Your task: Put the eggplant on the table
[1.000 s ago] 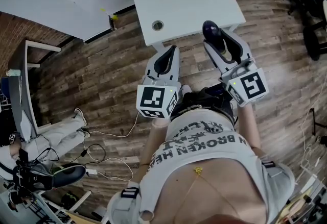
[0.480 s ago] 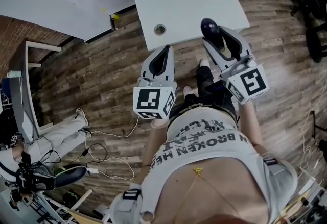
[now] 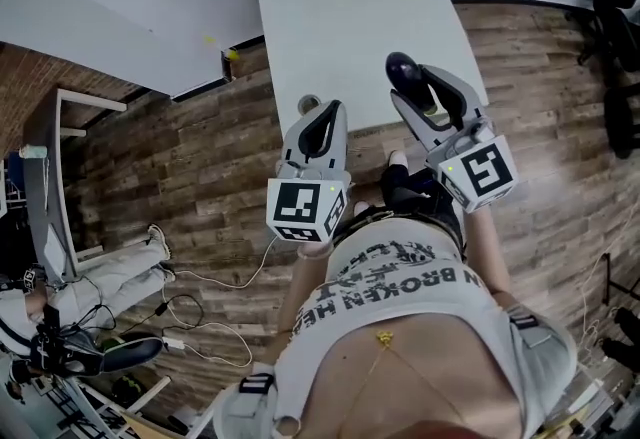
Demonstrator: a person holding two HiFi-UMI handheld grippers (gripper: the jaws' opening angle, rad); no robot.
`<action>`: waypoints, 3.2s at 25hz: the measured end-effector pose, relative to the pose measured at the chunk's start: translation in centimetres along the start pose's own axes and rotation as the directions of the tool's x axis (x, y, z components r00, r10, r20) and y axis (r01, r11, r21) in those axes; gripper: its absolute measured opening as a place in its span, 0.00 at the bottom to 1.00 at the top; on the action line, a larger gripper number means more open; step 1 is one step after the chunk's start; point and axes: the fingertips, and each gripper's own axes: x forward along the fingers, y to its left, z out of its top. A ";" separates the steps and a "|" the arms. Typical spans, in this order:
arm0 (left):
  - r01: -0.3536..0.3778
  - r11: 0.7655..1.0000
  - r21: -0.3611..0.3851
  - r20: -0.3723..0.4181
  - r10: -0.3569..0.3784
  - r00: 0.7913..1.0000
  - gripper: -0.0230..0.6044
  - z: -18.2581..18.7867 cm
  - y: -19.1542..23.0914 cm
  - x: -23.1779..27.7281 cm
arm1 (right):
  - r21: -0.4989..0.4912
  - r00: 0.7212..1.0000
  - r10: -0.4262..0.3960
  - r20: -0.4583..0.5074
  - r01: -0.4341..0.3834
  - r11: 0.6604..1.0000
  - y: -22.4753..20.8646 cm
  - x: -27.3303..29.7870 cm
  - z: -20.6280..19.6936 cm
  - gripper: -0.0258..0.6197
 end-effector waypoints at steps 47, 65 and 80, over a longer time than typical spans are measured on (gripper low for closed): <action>-0.036 0.999 0.027 -0.017 0.037 0.999 0.04 4.2 4.8 14.2 | -0.051 0.992 0.112 -0.066 -0.115 0.992 -11.2 9.6 -0.9 0.36; 0.083 0.996 0.039 0.004 -0.083 0.997 0.04 3.5 10.8 12.6 | -0.051 0.993 0.059 -0.103 -0.064 0.997 -5.4 15.3 -1.9 0.35; 0.067 0.997 0.022 -0.004 -0.067 0.998 0.04 3.3 8.5 15.7 | -0.052 0.992 0.069 -0.105 -0.075 0.996 -9.6 14.0 -2.3 0.36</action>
